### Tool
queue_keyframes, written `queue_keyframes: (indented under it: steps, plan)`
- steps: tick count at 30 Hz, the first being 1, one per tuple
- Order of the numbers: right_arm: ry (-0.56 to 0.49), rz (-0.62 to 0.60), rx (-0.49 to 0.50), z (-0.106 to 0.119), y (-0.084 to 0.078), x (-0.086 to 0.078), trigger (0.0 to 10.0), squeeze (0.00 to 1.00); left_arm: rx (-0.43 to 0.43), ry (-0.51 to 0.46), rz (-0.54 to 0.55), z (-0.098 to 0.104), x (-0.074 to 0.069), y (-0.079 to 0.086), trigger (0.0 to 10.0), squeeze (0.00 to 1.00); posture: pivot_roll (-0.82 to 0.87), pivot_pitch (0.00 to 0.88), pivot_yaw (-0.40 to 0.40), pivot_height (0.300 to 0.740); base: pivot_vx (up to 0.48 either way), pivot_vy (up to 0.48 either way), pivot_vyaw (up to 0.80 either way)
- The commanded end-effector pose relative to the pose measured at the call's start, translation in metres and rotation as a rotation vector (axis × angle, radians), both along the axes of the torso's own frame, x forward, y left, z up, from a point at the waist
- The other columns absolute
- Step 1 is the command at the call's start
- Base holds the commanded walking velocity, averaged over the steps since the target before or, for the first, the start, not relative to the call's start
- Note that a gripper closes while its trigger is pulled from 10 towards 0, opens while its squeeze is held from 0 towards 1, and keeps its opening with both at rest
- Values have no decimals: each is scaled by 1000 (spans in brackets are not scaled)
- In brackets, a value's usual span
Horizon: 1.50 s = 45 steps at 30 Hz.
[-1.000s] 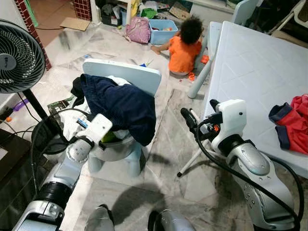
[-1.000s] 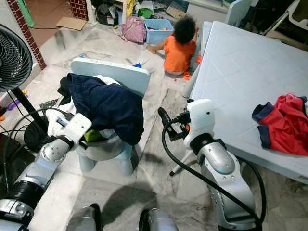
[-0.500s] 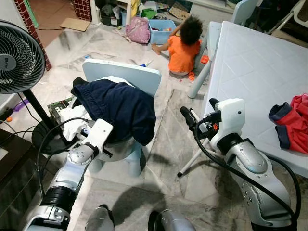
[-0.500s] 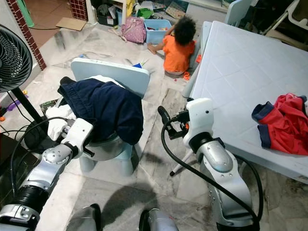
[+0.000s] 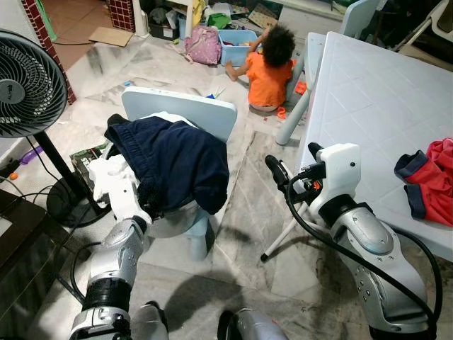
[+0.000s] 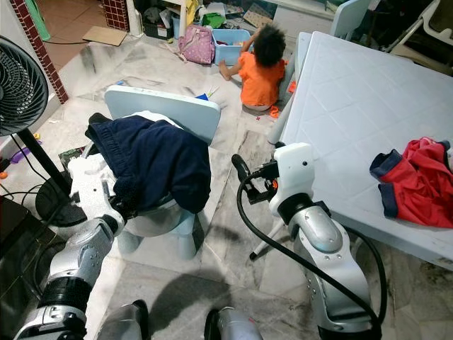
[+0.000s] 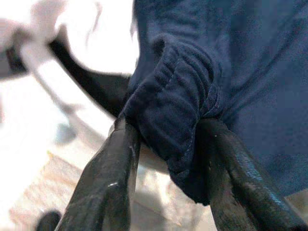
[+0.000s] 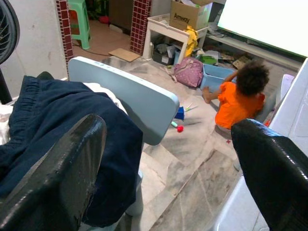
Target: Hang hanger
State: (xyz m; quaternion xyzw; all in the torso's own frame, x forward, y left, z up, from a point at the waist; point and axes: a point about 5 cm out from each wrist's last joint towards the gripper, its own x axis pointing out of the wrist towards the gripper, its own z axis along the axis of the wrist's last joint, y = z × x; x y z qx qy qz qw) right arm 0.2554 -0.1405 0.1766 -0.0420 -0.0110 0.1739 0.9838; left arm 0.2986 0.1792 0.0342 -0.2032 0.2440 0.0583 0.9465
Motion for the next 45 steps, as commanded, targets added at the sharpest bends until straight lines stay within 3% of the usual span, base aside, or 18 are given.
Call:
queue_keyframes:
  steps: [1, 6, 7, 8, 15, 16, 20, 21, 22, 32, 38, 39, 40, 41, 42, 43, 44, 45]
  plan:
    - [-4, -3, -7, 1, -3, 0, 10000, 0, -80, 41, 41, -4, -2, -4, 10000, 1000, -114, 128, -148, 740, 0, 0, 0]
    - [-2, -1, -11, 1, -3, 0, 10000, 0, -165, 71, 106, -3, -1, -5, 10000, 1000, -118, 131, -149, 740, 0, 0, 0]
    - [-2, -1, -12, 1, -3, -1, 10000, 0, -173, 78, 109, -3, -1, -6, 10000, 35, -118, 131, -149, 740, 0, 0, 0]
    - [-2, -1, -12, 1, -3, 0, 10000, 0, -189, 90, 121, -4, -1, -6, 10000, 0, -118, 131, -149, 740, 0, 0, 0]
    - [-1, -3, -18, 2, -5, -1, 10000, 0, -264, 140, 144, -15, -4, -4, 10000, 0, -137, 140, -154, 740, 0, 0, 0]
    - [-1, -1, -20, 2, -5, -1, 10000, 0, -267, 131, 134, -14, -3, -5, 10000, 1000, -139, 140, -154, 740, 0, 0, 0]
    - [-3, 0, -25, 3, -6, -2, 10000, 0, -272, 105, 126, -10, 3, -9, 10000, 1000, -144, 140, -158, 740, 0, 0, 0]
    - [-3, 0, -26, 3, -6, -2, 10000, 0, -280, 95, 125, -8, 4, -10, 10000, 780, -145, 140, -158, 740, 0, 0, 0]
    - [-4, 1, -27, 3, -6, -1, 10000, 0, -287, 78, 118, -5, 7, -13, 10000, 0, -145, 141, -159, 740, 0, 0, 0]
    - [-4, 10, -27, 3, -4, 0, 10000, 0, -324, 64, 98, 1, 15, -25, 10000, 0, -143, 142, -160, 740, 0, 0, 0]
    - [-3, 17, -24, 2, -3, 1, 10000, 0, -362, 52, 140, 4, 19, -26, 10000, 0, -132, 139, -164, 740, 0, 0, 0]
    - [-4, 18, -23, 2, -2, 1, 10000, 0, -364, 46, 136, 5, 20, -28, 5216, 0, -132, 137, -164, 740, 0, 0, 0]
    - [-5, 20, -23, 3, -2, 2, 10000, 0, -366, 38, 125, 7, 21, -31, 2784, 0, -131, 135, -163, 740, 0, 0, 0]
    - [-6, 20, -23, 3, -2, 2, 10000, 0, -368, 35, 113, 9, 21, -34, 2078, 0, -131, 135, -163, 740, 0, 0, 0]
    - [-7, 20, -23, 3, -2, 2, 10000, 0, -370, 34, 106, 10, 20, -37, 2078, 0, -131, 135, -163, 740, 0, 0, 0]
    - [-8, 20, -24, 3, -2, 3, 10000, 0, -364, 39, 88, 10, 19, -40, 6353, 0, -128, 133, -160, 740, 0, 0, 0]
    - [-8, 19, -25, 3, -2, 3, 10000, 0, -360, 44, 76, 9, 18, -42, 6353, 0, -128, 133, -160, 740, 0, 0, 0]
    - [-8, 19, -25, 3, -2, 3, 10000, 0, -356, 61, 82, 7, 16, -42, 10000, 0, -128, 133, -160, 740, 0, 0, 0]
